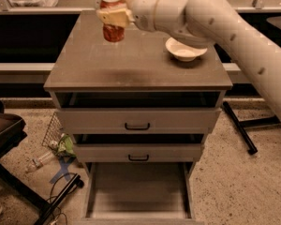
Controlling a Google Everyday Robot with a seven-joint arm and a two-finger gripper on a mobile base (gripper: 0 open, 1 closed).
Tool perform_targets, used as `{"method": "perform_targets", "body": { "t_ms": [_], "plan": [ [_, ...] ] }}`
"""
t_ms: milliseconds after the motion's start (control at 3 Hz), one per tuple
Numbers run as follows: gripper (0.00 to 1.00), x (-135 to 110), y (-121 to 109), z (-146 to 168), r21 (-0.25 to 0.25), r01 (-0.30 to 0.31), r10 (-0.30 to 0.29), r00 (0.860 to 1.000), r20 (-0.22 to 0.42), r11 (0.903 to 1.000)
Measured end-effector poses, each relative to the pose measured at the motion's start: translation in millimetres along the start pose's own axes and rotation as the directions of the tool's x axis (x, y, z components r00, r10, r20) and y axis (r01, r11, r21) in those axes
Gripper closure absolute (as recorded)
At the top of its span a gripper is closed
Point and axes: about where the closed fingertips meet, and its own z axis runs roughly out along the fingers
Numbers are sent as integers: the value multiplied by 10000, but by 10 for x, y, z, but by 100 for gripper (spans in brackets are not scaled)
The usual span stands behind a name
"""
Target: Pick coke can from bottom drawer and place on counter
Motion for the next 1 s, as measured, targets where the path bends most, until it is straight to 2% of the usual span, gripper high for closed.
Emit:
{"method": "perform_targets", "body": {
  "t_ms": [333, 667, 1000],
  "plan": [
    [100, 173, -290, 544, 157, -197, 194, 9996, 186, 9997],
    [100, 673, -563, 1146, 84, -690, 690, 9976, 24, 9976],
    [100, 1005, -615, 1523, -73, -864, 861, 9959, -267, 9962]
  ]
}}
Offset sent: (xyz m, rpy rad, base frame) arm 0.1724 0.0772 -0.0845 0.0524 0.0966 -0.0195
